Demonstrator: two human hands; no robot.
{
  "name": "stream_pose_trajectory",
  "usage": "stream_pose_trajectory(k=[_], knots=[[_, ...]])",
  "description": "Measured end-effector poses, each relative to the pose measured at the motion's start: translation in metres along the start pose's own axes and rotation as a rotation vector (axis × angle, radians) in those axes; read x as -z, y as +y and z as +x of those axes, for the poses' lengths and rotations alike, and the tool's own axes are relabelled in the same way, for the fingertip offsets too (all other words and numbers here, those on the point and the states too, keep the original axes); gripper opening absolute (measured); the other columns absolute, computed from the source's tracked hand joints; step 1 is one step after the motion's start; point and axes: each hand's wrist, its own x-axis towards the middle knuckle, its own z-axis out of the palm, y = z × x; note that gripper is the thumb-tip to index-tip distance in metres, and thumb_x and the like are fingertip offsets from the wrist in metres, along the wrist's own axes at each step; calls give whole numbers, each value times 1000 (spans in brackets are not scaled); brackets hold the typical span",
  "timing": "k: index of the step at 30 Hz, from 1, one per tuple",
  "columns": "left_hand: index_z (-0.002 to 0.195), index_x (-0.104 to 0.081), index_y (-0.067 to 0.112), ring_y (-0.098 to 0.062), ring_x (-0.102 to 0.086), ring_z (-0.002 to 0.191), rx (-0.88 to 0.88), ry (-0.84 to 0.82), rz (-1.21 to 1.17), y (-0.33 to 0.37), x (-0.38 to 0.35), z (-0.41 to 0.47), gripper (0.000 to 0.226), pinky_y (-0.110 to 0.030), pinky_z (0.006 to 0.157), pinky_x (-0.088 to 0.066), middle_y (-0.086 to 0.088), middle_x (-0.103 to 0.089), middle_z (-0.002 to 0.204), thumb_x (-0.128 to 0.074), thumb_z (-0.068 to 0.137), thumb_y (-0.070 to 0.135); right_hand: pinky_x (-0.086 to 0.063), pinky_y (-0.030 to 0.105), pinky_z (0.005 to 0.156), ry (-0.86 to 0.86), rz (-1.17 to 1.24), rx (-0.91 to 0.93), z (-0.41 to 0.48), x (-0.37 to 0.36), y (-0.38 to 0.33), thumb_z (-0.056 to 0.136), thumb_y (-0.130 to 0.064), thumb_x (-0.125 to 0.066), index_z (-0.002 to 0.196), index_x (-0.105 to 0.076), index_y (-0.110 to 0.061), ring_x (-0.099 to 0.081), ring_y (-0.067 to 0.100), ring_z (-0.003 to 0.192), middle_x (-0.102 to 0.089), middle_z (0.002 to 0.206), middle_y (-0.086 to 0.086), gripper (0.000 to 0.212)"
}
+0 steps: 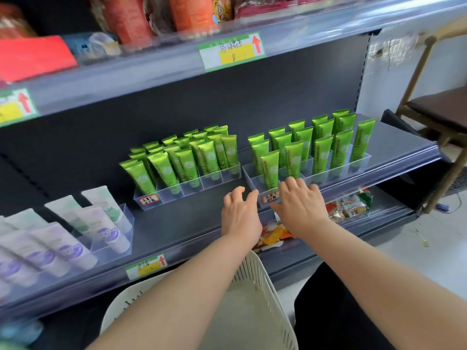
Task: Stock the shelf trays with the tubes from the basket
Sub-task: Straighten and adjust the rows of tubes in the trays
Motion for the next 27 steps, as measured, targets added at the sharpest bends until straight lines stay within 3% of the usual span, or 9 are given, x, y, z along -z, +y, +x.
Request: stream_pose_trajectory(k=[10,14,23,27], knots=[[150,-23,24,-31,-22,138,213,-3,135,-107,31,7,64,-42,106,-34,-7,-22,155,-55,95,31,-37,41,94,-90,59,201,46,-5,-83,96,-52,-37,136,-38,-17,-40,25,125,-45,131,3,53],[152,-19,23,-31,-22,139,258,-2,199,-145,42,20,66,-43,105,-35,-7,-21,155,-53,96,34,-32,41,105,-126,110,226,74,-18,-104,96,-50,-39,144,-29,-15,-27,22,138,-35,145,3,60],[153,-15,20,-31,-22,139,267,-64,231,-186,39,48,66,-44,109,-30,-8,-19,154,-49,98,35,-27,41,108,-144,115,173,123,-36,-129,97,-49,-38,150,-17,-12,-19,21,143,-25,152,3,68],[153,-15,18,-31,-19,142,252,-40,218,-194,30,51,66,-42,114,-22,-10,-18,154,-48,99,34,-29,41,106,-147,86,163,130,-40,-134,97,-50,-37,149,-20,-12,-22,22,140,-29,149,4,67]])
